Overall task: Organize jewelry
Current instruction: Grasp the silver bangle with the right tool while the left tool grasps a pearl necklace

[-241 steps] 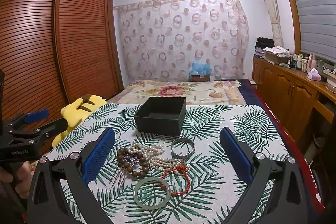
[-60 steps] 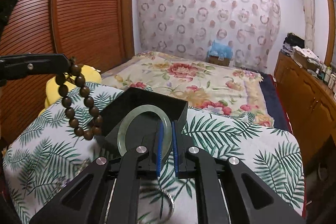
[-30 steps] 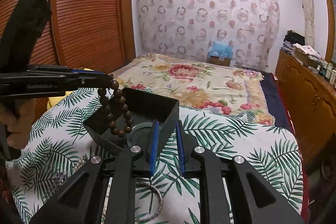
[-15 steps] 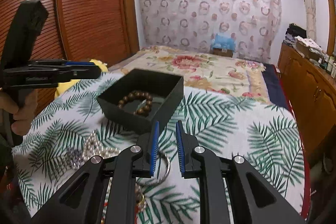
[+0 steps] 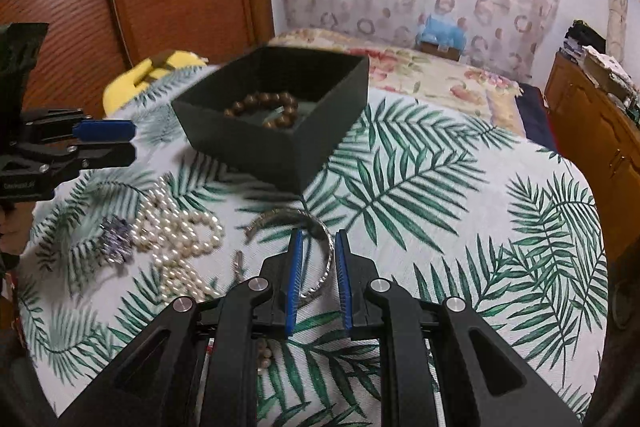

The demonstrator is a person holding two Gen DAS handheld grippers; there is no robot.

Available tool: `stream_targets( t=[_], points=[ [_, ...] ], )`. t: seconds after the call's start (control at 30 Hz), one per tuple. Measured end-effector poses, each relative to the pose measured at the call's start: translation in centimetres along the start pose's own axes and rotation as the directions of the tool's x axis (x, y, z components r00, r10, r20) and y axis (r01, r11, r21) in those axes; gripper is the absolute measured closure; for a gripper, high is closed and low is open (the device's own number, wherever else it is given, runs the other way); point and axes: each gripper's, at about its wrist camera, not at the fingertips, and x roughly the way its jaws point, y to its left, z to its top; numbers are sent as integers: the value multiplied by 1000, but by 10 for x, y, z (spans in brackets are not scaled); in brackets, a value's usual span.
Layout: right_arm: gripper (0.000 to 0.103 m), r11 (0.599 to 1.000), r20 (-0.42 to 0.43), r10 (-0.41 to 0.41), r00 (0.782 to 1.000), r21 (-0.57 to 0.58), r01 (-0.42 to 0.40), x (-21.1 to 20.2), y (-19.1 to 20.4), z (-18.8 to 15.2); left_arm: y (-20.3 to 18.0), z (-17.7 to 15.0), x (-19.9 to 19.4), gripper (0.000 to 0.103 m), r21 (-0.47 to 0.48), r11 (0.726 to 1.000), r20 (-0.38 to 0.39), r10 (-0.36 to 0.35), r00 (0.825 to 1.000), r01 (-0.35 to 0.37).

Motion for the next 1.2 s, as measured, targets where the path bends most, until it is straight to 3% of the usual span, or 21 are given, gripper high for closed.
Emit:
stream_targets(
  t=[0.1, 0.27, 0.43, 1.03, 1.1, 1.2],
  points=[
    [85, 1000, -27, -28, 999, -8, 27, 8, -1, -3, 0, -8, 6, 67, -7, 1000, -34, -14, 999, 14],
    [88, 999, -33, -35, 999, -7, 35, 11, -3, -4, -7, -15, 12, 80, 16, 1000, -70, -16, 997, 17],
    [88, 998, -34, -59, 998, -28, 58, 12, -1, -2, -10, -20, 20, 82, 33, 999, -101, 9, 995, -6],
    [88, 997, -34, -70, 997, -23, 69, 12, -4, -2, -7, -14, 32, 83, 65, 996, -101, 69, 993, -63],
    [88, 997, -34, -69, 997, -22, 68, 12, -4, -2, -7, -14, 34, 96, 66, 997, -102, 55, 993, -48],
    [88, 997, -34, -69, 997, -22, 68, 12, -3, -2, -6, -13, 31, 97, 56, 998, -85, 41, 996, -36]
  ],
)
